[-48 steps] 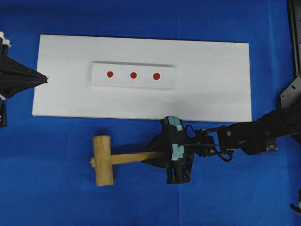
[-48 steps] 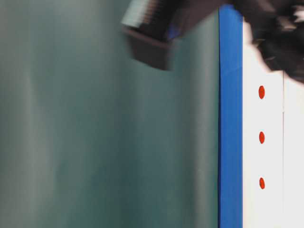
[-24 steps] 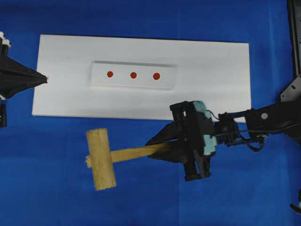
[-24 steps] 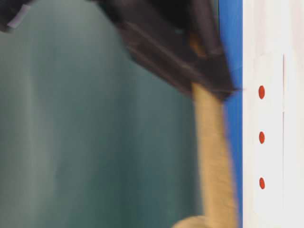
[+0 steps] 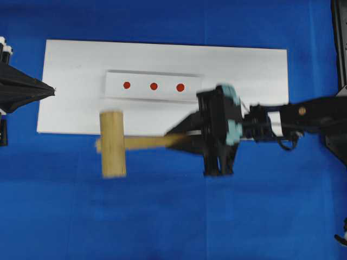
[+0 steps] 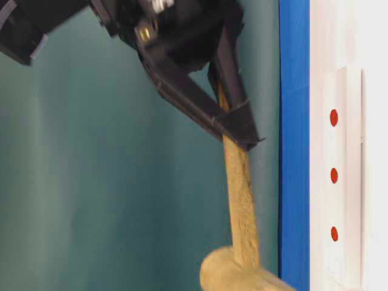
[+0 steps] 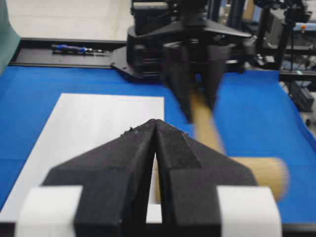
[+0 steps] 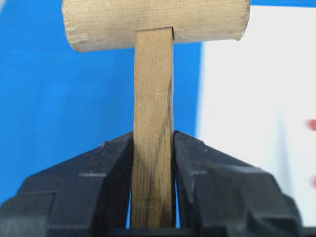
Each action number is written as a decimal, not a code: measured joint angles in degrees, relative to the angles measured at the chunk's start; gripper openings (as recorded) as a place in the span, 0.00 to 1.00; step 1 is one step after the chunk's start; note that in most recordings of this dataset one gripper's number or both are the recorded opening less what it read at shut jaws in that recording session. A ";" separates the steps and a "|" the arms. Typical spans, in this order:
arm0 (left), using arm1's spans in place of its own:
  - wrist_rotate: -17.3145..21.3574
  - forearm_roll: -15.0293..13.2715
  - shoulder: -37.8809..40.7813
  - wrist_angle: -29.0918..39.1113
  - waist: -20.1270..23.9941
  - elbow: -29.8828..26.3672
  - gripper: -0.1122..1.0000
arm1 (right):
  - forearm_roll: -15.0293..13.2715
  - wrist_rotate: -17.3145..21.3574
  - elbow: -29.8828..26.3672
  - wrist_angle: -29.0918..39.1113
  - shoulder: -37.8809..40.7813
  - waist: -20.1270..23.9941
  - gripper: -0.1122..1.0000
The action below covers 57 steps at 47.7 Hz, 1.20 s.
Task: Hit the mark with a hammer.
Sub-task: 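Lift the mallet with the right gripper and swing it over the board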
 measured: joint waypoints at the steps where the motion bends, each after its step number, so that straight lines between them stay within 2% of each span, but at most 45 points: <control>1: -0.09 0.00 0.09 0.00 0.00 0.00 0.10 | -0.09 -0.18 0.00 0.18 0.00 -0.79 0.19; 6: -0.18 0.00 0.09 0.00 0.00 0.00 0.10 | -0.70 -1.58 0.09 0.88 0.00 -4.04 0.19; 14: -0.18 0.00 0.18 0.00 0.00 0.00 0.10 | -1.05 -4.39 0.18 1.14 0.09 -6.68 0.19; 27: -0.09 0.00 0.18 0.00 0.00 0.00 0.10 | -1.41 -5.89 0.09 0.88 0.09 -7.38 0.19; 35: -0.18 0.00 0.18 0.00 0.00 0.00 0.10 | -3.08 -10.90 0.09 -0.70 0.00 -8.35 0.19; 43: -0.26 -0.09 0.18 0.62 0.00 0.00 0.10 | -3.60 -22.59 0.09 -3.08 -1.23 -9.76 0.19; 50: -0.35 -0.09 0.18 0.70 0.00 0.00 0.10 | -3.69 -38.23 0.53 -6.42 -2.11 -10.02 0.19; 57: -1.14 -0.18 0.18 0.79 0.00 0.00 0.12 | -2.55 -49.83 0.88 -8.61 -2.29 -9.67 0.19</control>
